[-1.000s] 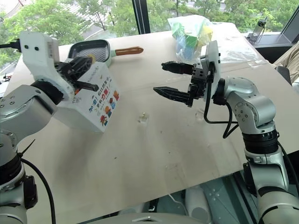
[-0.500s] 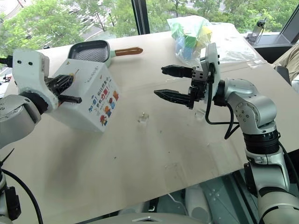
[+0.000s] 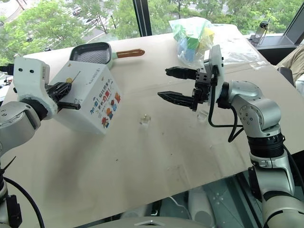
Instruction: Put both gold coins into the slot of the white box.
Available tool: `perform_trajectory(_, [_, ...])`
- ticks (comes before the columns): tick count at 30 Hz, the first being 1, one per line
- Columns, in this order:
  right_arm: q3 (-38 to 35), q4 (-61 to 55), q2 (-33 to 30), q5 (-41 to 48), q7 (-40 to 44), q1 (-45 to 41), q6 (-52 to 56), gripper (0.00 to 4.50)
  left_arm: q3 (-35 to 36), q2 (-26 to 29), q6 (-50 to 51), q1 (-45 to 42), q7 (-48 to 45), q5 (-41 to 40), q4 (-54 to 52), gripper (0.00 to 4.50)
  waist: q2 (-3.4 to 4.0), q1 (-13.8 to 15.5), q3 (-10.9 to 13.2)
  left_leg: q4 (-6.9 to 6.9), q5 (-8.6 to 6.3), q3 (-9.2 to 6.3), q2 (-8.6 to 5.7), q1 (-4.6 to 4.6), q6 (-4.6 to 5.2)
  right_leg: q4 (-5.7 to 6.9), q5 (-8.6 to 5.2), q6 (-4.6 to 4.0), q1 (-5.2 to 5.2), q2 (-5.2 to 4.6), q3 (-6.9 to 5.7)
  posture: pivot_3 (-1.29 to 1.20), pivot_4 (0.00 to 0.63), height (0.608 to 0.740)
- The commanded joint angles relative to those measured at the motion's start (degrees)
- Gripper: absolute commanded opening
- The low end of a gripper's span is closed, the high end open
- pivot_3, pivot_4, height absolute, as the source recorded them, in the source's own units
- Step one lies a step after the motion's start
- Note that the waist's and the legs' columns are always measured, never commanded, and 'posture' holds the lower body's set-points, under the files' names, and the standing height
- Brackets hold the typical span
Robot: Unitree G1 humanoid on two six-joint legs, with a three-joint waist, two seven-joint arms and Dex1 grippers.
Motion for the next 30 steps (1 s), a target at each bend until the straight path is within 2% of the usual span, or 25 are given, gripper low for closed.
perform_trajectory(1, [-1.89,-1.25,-0.12,0.26,-0.05,0.23,-1.26,4.50,0.12,-0.82,0.69,1.29,-1.38,2.49,0.36,0.55,0.01,0.01,-0.01,0.00,0.00,0.00,0.00,0.00,0.00,0.00,0.00,0.00,0.00,0.00,0.00,0.00,0.150,0.721])
perform_trajectory(3, [-1.94,-1.27,-0.14,0.12,-0.09,0.42,-1.42,4.50,0.63,-1.82,-0.22,0.98,-1.03,4.42,0.71,1.04,0.01,0.02,-0.01,0.00,0.00,0.00,0.00,0.01,0.00,0.00,0.00,0.00,0.01,0.00,0.00,0.00,0.150,0.721])
perform_trajectory(4, [-1.93,-1.27,-0.16,-0.01,-0.10,0.54,-1.56,4.50,1.02,-2.78,-0.91,0.50,-0.51,5.44,0.98,1.59,0.03,0.04,-0.02,0.00,0.00,0.00,0.00,0.01,0.00,0.00,0.00,0.00,0.01,0.00,0.00,0.00,0.150,0.721])
perform_trajectory(8, [-1.81,-1.18,-0.22,-0.87,-0.12,1.19,-2.80,4.50,2.69,-6.99,-4.27,-1.87,0.06,8.56,0.57,3.29,0.01,0.31,-0.03,0.05,0.00,-0.06,-0.02,-0.01,0.00,-0.02,0.00,0.00,0.07,-0.04,-0.03,0.00,0.150,0.721])
perform_trajectory(11, [-1.30,-1.32,-0.93,-2.53,0.78,3.39,-4.63,4.50,2.66,-9.39,-10.40,-4.09,-7.19,6.13,-3.68,3.29,-0.09,0.38,-0.04,0.08,0.00,-0.07,-0.04,-0.05,0.00,-0.04,0.00,0.00,0.07,-0.06,-0.04,0.00,0.150,0.721])
perform_trajectory(15, [-1.49,-1.53,-1.52,-4.41,1.99,7.31,-8.07,4.50,1.08,-9.46,-14.50,-0.16,-18.38,2.64,-11.09,3.29,-0.12,0.12,-0.04,0.09,0.00,-0.11,-0.04,-0.16,0.00,-0.15,0.00,0.01,0.03,-0.08,0.00,0.00,0.150,0.721])
perform_trajectory(20, [-0.48,0.36,-5.10,-10.47,4.63,15.88,-14.67,4.50,-4.52,-9.18,-19.20,14.29,-29.97,3.91,-22.27,3.29,-0.10,-0.16,-0.05,0.00,-0.01,0.02,0.00,-0.07,0.00,-0.16,-0.01,0.01,0.00,-0.03,0.11,0.00,0.150,0.721])
perform_trajectory(22, [0.59,0.99,-5.86,-12.91,4.93,18.82,-16.95,4.50,-8.11,-8.02,-20.92,21.65,-34.04,8.19,-24.35,3.29,-0.09,-0.16,-0.05,-0.01,-0.01,0.04,0.01,-0.07,0.00,-0.13,-0.01,0.00,-0.01,-0.02,0.19,0.00,0.150,0.721])
perform_trajectory(26, [1.63,2.21,-5.44,-16.54,4.05,23.61,-20.38,4.50,-16.79,-6.93,-28.96,33.48,-37.19,23.92,-21.84,3.29,-0.03,-0.01,-0.03,-0.01,0.00,0.19,0.02,0.19,0.01,-0.05,-0.01,-0.04,0.17,0.04,0.23,0.00,0.150,0.721])
perform_trajectory(30, [3.21,2.50,-2.02,-19.45,0.30,24.98,-22.35,4.50,-19.40,-11.45,-39.01,41.20,-39.61,32.39,-16.10,3.29,-0.04,-0.10,-0.03,0.06,-0.01,0.24,0.04,0.44,0.06,-0.11,-0.03,-0.16,0.52,0.06,0.20,0.00,0.150,0.721])
